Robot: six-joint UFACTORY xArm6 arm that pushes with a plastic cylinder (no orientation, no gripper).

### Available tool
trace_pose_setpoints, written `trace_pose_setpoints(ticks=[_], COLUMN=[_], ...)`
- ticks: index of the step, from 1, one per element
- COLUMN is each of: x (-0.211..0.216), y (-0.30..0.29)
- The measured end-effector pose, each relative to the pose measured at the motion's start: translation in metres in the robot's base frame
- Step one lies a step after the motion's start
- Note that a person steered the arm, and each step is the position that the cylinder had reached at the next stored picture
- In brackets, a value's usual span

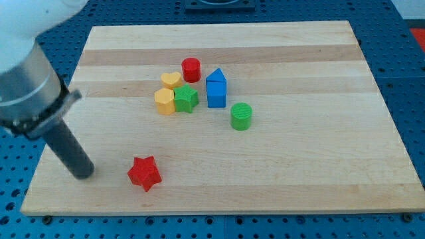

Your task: Push the red star into the hexagon

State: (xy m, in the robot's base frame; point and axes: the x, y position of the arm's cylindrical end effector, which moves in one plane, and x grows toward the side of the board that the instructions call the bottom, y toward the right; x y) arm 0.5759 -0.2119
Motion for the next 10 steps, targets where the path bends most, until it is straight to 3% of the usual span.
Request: trace_pose_setpoints(ticks=[1, 3, 4, 5, 7, 9, 10], x=[0.029, 0.01, 0.041, 0.034, -0.05, -0.014, -0.027], y=[0.032, 0.036, 0.062, 0.087, 0.089, 0.124, 0.122])
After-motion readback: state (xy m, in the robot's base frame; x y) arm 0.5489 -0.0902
